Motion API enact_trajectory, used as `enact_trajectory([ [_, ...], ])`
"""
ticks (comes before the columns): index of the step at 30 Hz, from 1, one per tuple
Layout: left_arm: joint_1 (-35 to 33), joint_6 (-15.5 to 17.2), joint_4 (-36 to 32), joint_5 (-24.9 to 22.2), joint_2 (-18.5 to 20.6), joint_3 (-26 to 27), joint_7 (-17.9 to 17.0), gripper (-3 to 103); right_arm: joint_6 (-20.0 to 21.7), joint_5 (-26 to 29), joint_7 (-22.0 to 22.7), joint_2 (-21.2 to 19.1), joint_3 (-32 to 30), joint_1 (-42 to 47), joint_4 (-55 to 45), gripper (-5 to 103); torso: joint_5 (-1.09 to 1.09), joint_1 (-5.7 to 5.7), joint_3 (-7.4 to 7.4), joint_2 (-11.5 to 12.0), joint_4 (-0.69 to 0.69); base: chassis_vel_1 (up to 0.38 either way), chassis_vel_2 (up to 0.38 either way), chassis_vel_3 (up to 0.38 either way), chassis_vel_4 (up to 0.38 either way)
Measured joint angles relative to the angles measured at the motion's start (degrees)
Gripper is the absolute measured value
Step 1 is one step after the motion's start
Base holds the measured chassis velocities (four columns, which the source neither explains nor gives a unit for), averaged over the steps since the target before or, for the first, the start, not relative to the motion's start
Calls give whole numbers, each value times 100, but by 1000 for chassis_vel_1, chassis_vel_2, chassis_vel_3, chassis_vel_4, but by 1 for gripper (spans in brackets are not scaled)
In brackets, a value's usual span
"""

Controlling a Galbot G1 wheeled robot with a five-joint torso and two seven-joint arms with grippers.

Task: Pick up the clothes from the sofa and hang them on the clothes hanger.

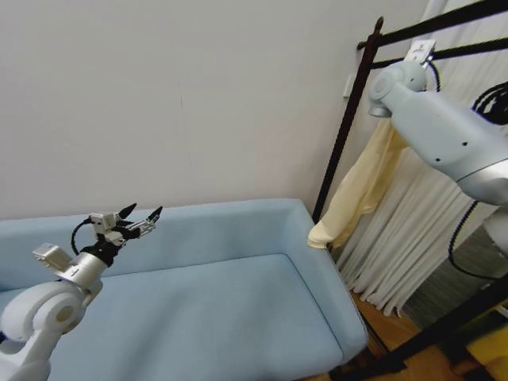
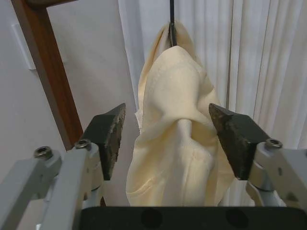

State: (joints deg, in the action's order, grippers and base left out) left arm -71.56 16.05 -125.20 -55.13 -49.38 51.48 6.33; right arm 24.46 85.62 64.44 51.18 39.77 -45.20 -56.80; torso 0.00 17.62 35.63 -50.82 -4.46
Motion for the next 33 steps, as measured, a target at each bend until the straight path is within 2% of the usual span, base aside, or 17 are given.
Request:
enact_trajectory([
  [1, 1, -3, 0, 1, -2, -2, 5, 100, 1, 19, 35, -19, 0, 10, -94, 54, 1, 0, 0, 0, -1, 0, 0, 0, 0],
  [2, 1, -8, 0, 2, -2, -6, 7, 100, 1, 30, 67, -30, 0, 15, -167, 66, 1, 0, 0, 0, -1, 0, 0, 0, 0],
  [3, 2, -10, 0, 2, -3, -10, 6, 100, 1, 32, 103, -44, 0, 17, -262, 71, 1, 0, 0, 0, -1, 0, 0, 0, 0],
  [8, 27, -15, 8, 2, -7, -12, -72, 100, 4, -29, 120, -173, 3, 17, -772, 82, -1, 0, 0, 0, 1, 0, 0, 0, 0],
  [9, 30, -18, 12, 2, -8, -8, -91, 100, 11, -55, 108, -220, 14, 9, -933, 93, -1, 0, 0, 0, 0, 0, 0, 0, 0],
  [11, 27, -23, 13, 2, -10, 1, -109, 100, 37, -67, 91, -269, 30, -7, -1102, 93, 0, 0, 0, 0, 0, 0, 0, 0, 0],
  [13, -23, -31, -6, 2, -26, 44, -132, 100, 119, -94, -9, -423, 90, -70, -1490, 99, 0, 0, 0, 0, -1, 0, 0, 0, 0],
  [17, -95, -31, -63, 2, -61, 97, -133, 100, 183, -87, -213, -543, 114, -134, -1829, 100, 0, 0, 0, 0, -1, 0, 0, 0, 0],
  [19, -160, -32, -98, 4, -92, 148, -133, 100, 232, -15, -512, -667, 114, -141, -2106, 100, -2, 0, 0, 0, 1, 0, 0, 0, 0],
  [20, -230, -32, -123, 5, -123, 228, -125, 100, 287, 72, -1137, -920, 86, -56, -2547, 100, -2, 0, 0, 0, 2, 0, 0, 0, 0],
  [22, -286, -32, -134, 13, -157, 306, -117, 100, 260, 82, -2004, -1205, 19, 113, -2944, 100, 0, 0, 0, 0, 0, 0, 0, 0, 0],
  [23, -286, -32, -134, 13, -157, 306, -117, 100, 260, 82, -2004, -1205, 19, 113, -2944, 100, 0, 0, 0, 0, 0, 0, 0, 0, 0],
  [25, -356, -32, -163, 30, -207, 378, -106, 100, 148, 61, -2657, -1450, -31, 325, -3261, 100, 1, -1, -1, 0, -2, 0, 0, 0, 0],
  [26, -458, -32, -210, 76, -286, 441, -90, 100, -85, 65, -3105, -1683, -113, 638, -3586, 100, 3, 0, -1, -1, -2, 0, 0, 0, 0],
  [30, -585, -66, -247, 184, -405, 451, -71, 100, -432, 81, -3500, -1977, -287, 1173, -4043, 100, 1, 0, 0, 0, 1, 0, 0, 0, 0],
  [32, -696, -105, -267, 312, -526, 449, 3, 100, -650, 1, -4018, -2395, -406, 1732, -4528, 100, 0, 0, 0, 0, 1, 0, 0, 0, 0],
  [33, -696, -105, -267, 312, -526, 449, 3, 100, -650, 1, -4018, -2395, -406, 1732, -4528, 100, 0, 0, 0, 0, 1, 0, 0, 0, 0],
])
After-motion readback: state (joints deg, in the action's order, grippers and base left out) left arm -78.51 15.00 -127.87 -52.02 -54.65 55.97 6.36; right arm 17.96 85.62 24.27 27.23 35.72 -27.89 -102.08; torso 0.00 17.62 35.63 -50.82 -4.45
